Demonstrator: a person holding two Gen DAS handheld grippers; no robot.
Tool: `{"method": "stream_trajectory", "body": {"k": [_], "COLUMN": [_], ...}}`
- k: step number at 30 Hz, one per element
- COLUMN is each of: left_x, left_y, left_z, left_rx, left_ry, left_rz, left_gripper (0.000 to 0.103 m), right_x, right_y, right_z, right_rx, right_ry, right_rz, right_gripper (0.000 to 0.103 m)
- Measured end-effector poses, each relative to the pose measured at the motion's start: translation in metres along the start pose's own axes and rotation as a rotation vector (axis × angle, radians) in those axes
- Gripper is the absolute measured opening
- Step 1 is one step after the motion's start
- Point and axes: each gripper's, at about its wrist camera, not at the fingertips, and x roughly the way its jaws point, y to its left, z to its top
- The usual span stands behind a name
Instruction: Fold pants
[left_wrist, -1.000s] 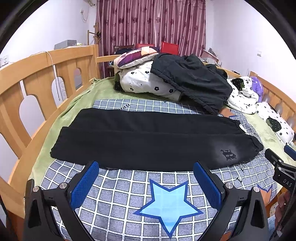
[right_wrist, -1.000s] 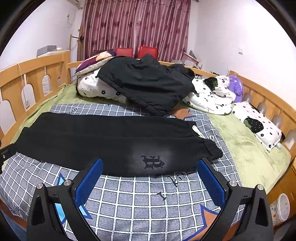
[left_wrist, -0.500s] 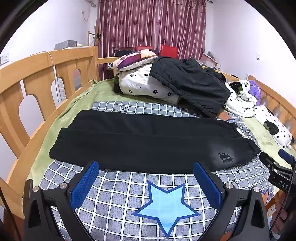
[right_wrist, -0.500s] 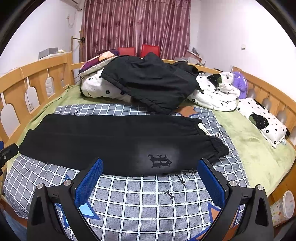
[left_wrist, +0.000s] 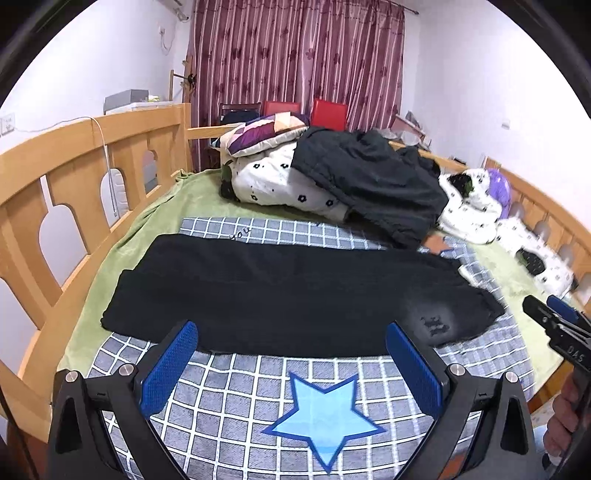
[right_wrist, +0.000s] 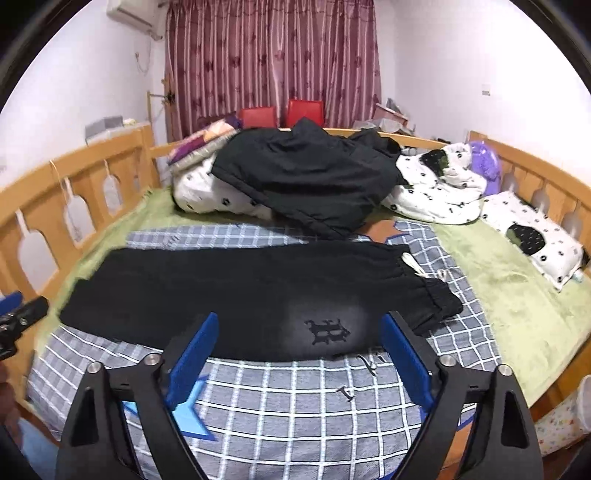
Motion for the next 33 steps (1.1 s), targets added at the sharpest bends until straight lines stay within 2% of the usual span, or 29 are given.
{"method": "stream_trajectory", "body": {"k": [3,8,11,14,16,20,22,25,27,31,33], "left_x": [-0.017,-0.037,-0.033,-0.011,0.012,0.058,0.085,0.119,0.144,0.189,0.212], "left_y": [0.016,0.041,0.055,0.073,0.088,0.113,0.129,0.148,0.159,0.178,0.191], "left_z": [0.021,0.052,0.062,0.058,0.048,0.02,0.002,-0.024,-0.046,-0.083,-0.095], "left_rx": [-0.02,-0.022,-0.003,-0.03,-0.059,-0.108,-0.138,-0.2,-0.237,-0.314,-0.378], "left_ry": [-0.005,-0.047,-0.068,-0.05,-0.013,0.047,0.083,0.134,0.176,0.246,0.282], "left_rz": [-0.029,-0.001,0.026,0.048,0.038,0.029,0.035,0.024,0.007,-0.015,-0.036], "left_gripper": [0.103,0.103,0.103,0.103,0.103,0.103,0.102,0.098,0.097,0.088,0.083], "right_x": [-0.026,-0.054,-0.049,-0.022,-0.003,0.044,0.077,0.116,0.148,0.197,0.214], "right_y": [-0.013,-0.046,-0.067,-0.087,-0.095,-0.113,-0.121,-0.128,-0.137,-0.152,-0.158], "right_z": [0.023,0.058,0.07,0.072,0.064,0.035,0.019,-0.003,-0.025,-0.072,-0.087], "right_rx": [0.009,0.018,0.044,0.057,0.073,0.119,0.121,0.125,0.168,0.259,0.302], "right_ry": [-0.035,-0.076,-0.062,-0.032,-0.013,0.041,0.093,0.159,0.219,0.313,0.332], "right_rz": [0.038,0.037,0.065,0.031,0.012,0.037,0.029,0.023,0.022,0.038,0.047], "right_gripper": [0.085,0.085,0.085,0.085,0.084,0.081,0.08,0.074,0.074,0.073,0.073]}}
